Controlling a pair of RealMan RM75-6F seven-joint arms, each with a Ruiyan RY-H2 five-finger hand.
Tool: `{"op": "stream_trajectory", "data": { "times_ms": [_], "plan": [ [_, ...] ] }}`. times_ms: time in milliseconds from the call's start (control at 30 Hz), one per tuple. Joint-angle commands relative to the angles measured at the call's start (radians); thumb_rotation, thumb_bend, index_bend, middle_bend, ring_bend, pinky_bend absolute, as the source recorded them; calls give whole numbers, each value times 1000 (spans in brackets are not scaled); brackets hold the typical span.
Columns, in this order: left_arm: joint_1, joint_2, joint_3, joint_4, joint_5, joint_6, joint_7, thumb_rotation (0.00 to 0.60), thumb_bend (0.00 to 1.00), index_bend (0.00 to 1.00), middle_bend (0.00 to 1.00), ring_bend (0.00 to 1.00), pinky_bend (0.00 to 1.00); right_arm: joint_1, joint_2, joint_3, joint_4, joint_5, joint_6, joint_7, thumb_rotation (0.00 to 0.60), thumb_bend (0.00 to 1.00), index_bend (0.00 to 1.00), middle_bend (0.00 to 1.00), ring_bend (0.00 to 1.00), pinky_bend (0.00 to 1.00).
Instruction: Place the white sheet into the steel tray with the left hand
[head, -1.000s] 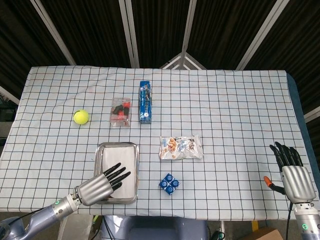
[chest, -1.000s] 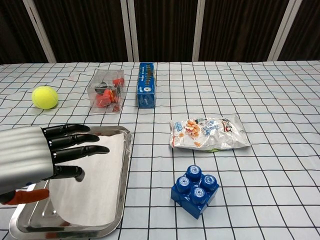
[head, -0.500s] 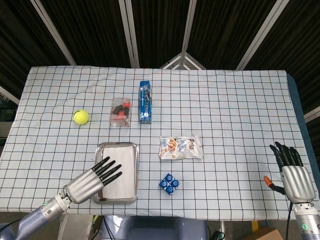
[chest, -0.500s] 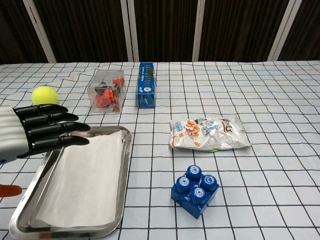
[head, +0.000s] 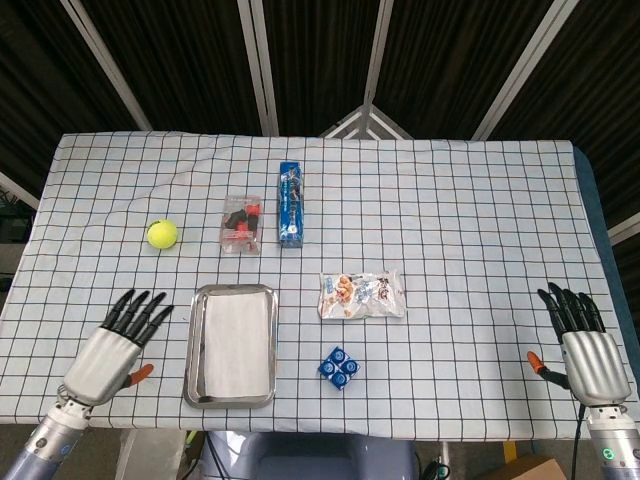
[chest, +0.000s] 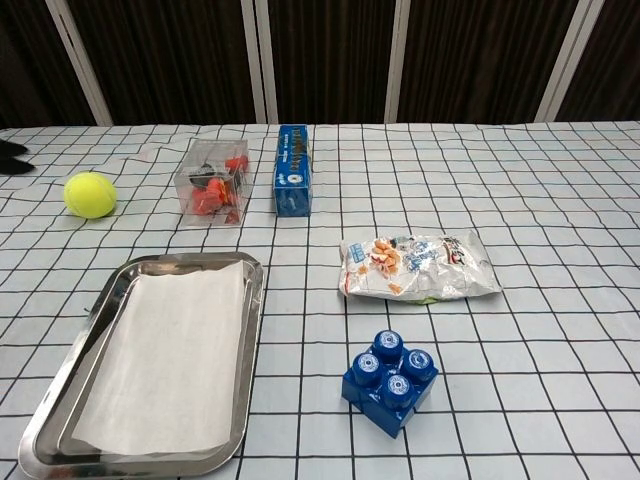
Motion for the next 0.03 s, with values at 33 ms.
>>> {"op": "stream_trajectory", "data": {
  "times_ms": [33],
  "plan": [
    [89, 3, -40, 12, -57, 123, -14, 600, 15, 0, 0, 0, 0, -1, -6, 0, 7, -10, 11, -7, 600, 314, 0, 0, 0, 0]
  ]
}}
